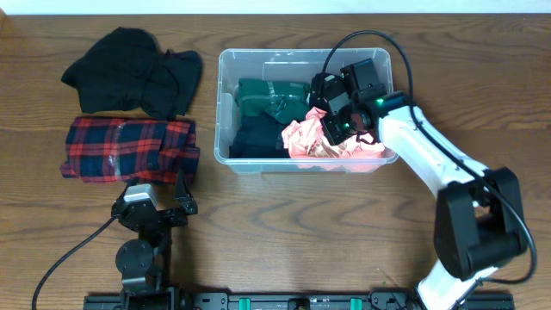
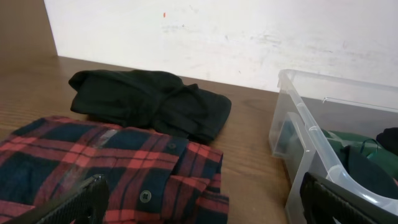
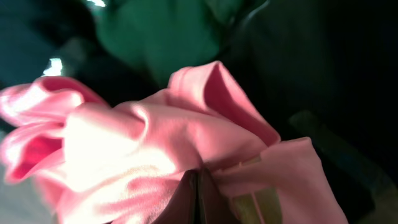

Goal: Pack container
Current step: 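Lower the pink shirt into the bin's lower right and press it down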

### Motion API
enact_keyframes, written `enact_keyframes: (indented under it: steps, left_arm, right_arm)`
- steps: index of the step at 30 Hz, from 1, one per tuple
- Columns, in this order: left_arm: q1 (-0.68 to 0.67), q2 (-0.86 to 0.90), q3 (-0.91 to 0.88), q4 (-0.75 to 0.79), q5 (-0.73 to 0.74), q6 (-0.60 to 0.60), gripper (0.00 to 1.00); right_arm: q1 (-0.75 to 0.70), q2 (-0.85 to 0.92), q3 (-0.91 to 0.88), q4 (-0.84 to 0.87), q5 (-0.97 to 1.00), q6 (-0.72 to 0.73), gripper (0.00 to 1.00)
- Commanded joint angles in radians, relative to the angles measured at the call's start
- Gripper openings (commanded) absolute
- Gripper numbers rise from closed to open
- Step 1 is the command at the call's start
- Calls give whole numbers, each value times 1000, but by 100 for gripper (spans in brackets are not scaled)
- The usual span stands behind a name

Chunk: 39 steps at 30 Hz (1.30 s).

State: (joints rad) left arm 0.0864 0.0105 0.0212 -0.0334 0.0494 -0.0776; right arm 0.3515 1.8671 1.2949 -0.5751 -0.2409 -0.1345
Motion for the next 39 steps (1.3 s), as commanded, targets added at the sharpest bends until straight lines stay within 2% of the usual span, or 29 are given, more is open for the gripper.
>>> enact_keyframes:
  steps: [1,9,15,22,25,31,39]
  left_arm:
    - [5,-5,-17,-34,-9,6,98]
    - [5,-5,-17,-34,-9,6,98]
    - [5,-5,-17,-34,-9,6,98]
    - [5,-5,-17,-34,-9,6,98]
    - [5,-5,-17,-34,-9,6,98]
    - [5,-5,-17,-34,-9,6,98]
    - [5,-5,-17,-34,-9,6,98]
  right_arm:
    - [9,74,-9,8,27,18,2]
    - [7,102,6,27,31,13,3]
    - [9,27,97,23,27,14,4]
    - [10,-79,167,38,23,15,1]
    - [11,-77,166,37,13,56,1]
    - [34,-40,143,34,-141,64,1]
    - [97,43,109,33,-141,63,4]
